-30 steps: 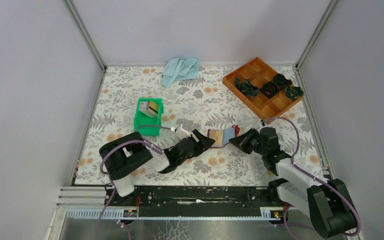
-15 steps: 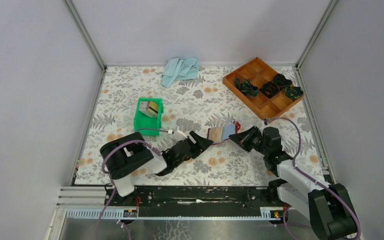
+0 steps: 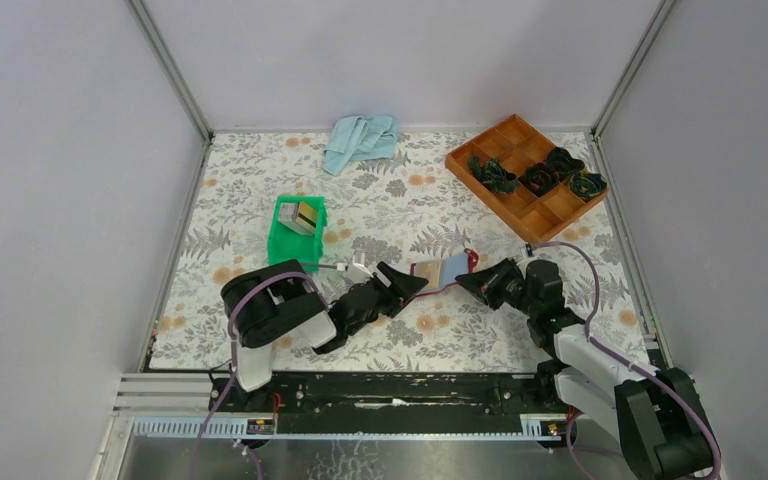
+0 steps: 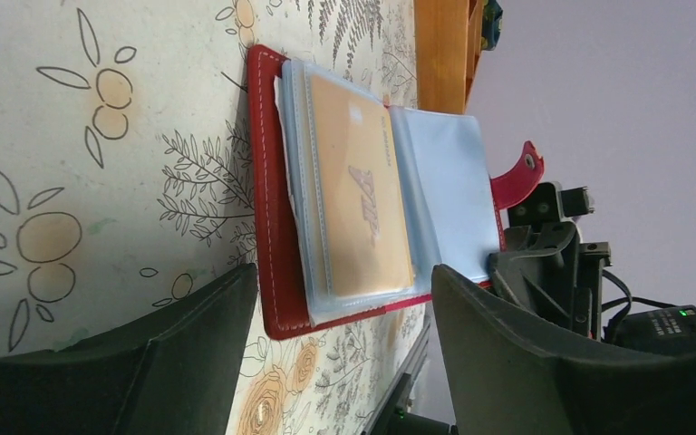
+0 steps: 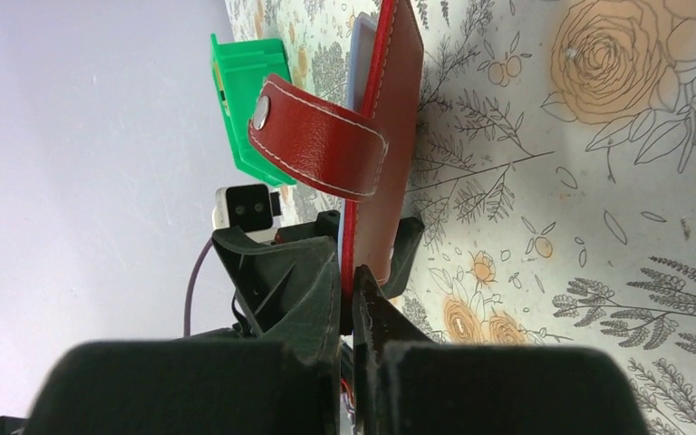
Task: Put the credit cards into the card holder
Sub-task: Close the card holder at the center of the board.
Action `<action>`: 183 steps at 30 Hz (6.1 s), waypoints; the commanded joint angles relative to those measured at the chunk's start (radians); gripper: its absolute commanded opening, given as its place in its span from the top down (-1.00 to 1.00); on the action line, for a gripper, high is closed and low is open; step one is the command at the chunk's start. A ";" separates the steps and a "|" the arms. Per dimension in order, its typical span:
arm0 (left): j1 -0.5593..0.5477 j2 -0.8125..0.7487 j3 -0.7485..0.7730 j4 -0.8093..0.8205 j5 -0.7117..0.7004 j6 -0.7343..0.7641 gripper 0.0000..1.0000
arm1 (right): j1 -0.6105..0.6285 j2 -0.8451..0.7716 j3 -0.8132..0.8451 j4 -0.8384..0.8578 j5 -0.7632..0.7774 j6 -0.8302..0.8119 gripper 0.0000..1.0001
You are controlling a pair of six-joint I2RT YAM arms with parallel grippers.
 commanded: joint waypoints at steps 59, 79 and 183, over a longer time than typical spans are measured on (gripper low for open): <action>-0.015 -0.340 0.165 -0.853 -0.142 0.466 0.45 | 0.220 0.186 0.154 -0.171 -0.005 -0.347 0.38; -0.062 -0.300 0.447 -1.270 -0.232 0.616 0.62 | 0.227 0.138 0.223 -0.375 0.139 -0.499 0.11; -0.254 -0.145 0.541 -1.059 -0.298 0.464 -0.21 | 0.367 0.123 0.253 -0.525 0.356 -0.517 0.65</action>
